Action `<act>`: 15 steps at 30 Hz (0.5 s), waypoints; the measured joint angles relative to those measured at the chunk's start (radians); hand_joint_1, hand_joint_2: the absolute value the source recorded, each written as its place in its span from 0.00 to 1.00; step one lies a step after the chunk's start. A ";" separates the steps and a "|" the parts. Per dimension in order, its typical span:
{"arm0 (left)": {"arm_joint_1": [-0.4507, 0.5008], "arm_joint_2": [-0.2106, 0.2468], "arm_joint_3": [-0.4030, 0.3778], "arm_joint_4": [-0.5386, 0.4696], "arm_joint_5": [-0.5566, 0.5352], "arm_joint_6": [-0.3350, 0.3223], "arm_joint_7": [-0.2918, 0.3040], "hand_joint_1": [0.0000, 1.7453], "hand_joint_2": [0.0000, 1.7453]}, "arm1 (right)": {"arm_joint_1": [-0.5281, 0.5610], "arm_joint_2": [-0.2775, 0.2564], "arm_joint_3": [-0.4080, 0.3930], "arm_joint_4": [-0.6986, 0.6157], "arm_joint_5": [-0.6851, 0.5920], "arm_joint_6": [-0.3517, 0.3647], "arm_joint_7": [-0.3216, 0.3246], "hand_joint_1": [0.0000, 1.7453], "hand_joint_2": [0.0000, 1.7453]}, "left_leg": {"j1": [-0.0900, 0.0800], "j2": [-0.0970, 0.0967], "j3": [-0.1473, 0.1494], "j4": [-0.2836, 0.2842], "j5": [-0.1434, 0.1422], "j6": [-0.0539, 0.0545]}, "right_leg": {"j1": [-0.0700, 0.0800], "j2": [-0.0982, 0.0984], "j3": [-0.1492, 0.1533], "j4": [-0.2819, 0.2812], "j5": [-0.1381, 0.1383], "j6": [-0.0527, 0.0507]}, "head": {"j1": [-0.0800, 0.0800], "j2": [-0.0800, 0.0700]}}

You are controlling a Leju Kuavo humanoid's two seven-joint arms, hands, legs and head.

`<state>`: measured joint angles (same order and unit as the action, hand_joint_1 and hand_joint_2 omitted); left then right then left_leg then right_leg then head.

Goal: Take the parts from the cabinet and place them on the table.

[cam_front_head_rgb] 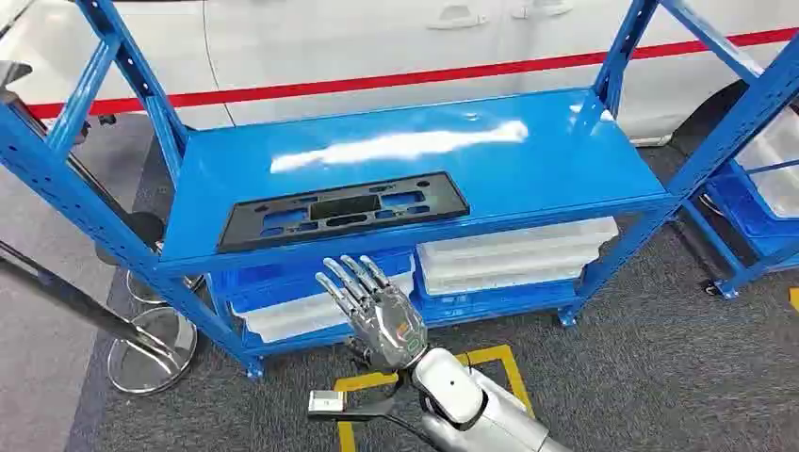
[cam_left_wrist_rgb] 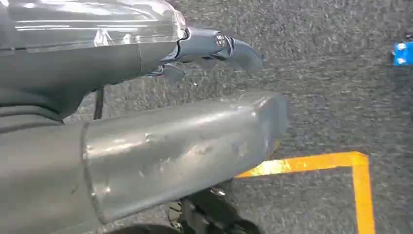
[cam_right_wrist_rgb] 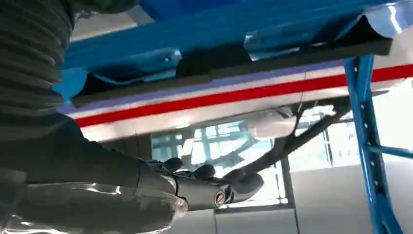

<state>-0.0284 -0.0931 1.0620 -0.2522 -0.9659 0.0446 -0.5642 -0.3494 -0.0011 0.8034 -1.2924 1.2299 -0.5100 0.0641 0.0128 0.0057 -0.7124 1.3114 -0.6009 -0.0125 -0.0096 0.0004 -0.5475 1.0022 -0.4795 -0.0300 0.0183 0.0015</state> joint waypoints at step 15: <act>0.006 0.012 -0.003 -0.002 -0.019 -0.010 0.042 0.00 0.00 | -0.002 -0.004 -0.029 0.016 -0.011 0.027 0.001 0.00 1.00 | 0.002 -0.004 0.157 -0.298 0.121 0.055 | -0.005 0.003 -0.144 0.304 -0.127 0.059 | 0.000 0.000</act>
<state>-0.0226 -0.0809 1.0586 -0.2537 -0.9850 0.0347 -0.5226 -0.3513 -0.0053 0.7740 -1.2764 1.2188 -0.4833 0.0652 0.0149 0.0017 -0.5549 1.0134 -0.4794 0.0421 -0.0142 0.0032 -0.6910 1.3066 -0.6063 0.0288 0.0187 0.0016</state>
